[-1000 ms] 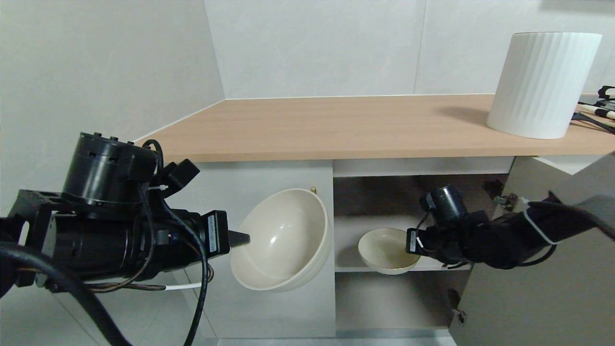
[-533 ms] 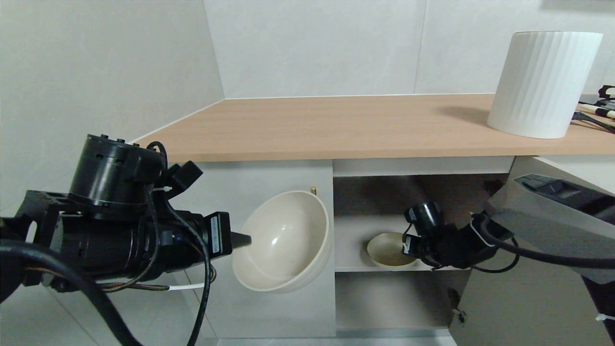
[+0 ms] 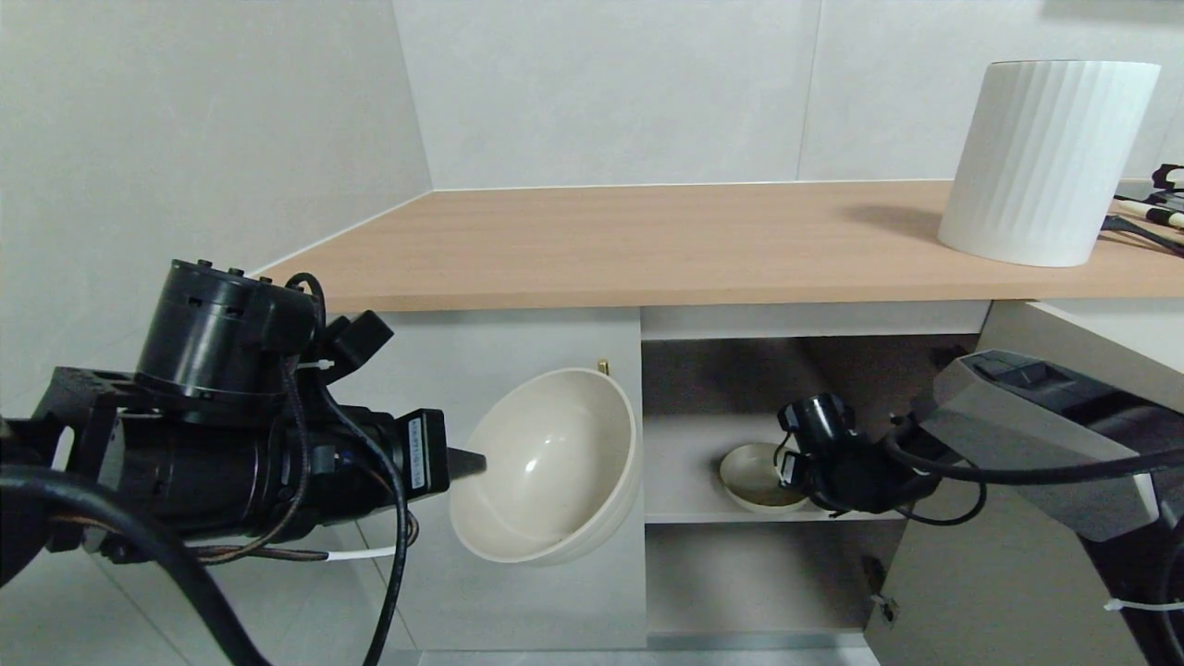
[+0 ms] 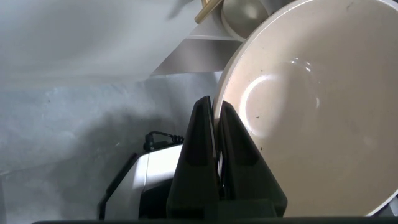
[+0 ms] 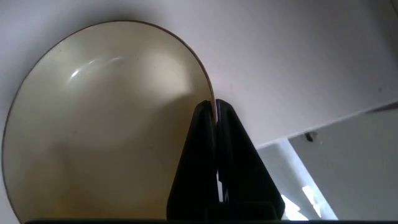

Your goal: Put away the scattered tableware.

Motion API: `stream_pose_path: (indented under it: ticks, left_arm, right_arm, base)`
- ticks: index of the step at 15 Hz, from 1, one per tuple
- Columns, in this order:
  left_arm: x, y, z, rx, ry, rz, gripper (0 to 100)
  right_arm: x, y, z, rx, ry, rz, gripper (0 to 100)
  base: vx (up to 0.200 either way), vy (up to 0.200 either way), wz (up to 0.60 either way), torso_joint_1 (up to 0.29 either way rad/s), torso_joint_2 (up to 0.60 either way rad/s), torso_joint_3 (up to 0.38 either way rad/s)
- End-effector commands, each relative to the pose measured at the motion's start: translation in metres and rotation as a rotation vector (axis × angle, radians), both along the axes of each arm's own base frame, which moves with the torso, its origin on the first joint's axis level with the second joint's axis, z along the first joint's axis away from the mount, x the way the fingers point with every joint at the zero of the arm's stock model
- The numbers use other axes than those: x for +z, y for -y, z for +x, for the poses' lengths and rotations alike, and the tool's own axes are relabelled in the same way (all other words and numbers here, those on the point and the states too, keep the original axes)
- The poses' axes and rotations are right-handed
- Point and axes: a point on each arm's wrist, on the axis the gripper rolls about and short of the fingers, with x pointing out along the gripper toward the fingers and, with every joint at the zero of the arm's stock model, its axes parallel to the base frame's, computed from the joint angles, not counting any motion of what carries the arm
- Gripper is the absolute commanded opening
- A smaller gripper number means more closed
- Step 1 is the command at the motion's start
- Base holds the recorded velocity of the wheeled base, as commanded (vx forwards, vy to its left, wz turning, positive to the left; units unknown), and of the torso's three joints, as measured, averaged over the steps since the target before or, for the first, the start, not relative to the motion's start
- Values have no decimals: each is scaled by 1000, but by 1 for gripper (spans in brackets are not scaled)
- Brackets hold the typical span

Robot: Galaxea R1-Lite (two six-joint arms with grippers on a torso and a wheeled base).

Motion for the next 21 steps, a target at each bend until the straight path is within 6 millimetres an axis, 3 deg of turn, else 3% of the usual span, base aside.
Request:
stream_pose_path:
  ticks: [1, 11, 12, 16, 19, 21]
  left_arm:
    - [-1, 1, 1, -1, -3, 1, 0]
    - [-4, 2, 3, -2, -14, 6, 0]
    - [-5, 2, 4, -1, -19, 10, 0]
    - [-10, 14, 13, -24, -32, 20, 0]
    - [-21, 34, 28, 3, -40, 91, 0]
    - [-36, 55, 32, -25, -74, 151, 0]
  right_arm:
    - [-3, 0, 4, -5, 4, -1, 0]
    - [-2, 1, 22, -21, 33, 13, 0]
    - [0, 1, 24, -24, 42, 17, 100]
    - [13, 2, 22, -50, 67, 48, 100]
    - [60, 6, -10, -11, 75, 85, 100]
    - [114, -7, -54, 175, -16, 176, 100]
  base:
    - [0, 0, 0, 0, 0, 0]
    - [0, 0, 0, 0, 0, 0]
    - [0, 0, 0, 0, 0, 0]
    - [0, 0, 0, 0, 0, 0]
    - [0, 0, 0, 0, 0, 0]
    - [0, 0, 0, 0, 0, 0]
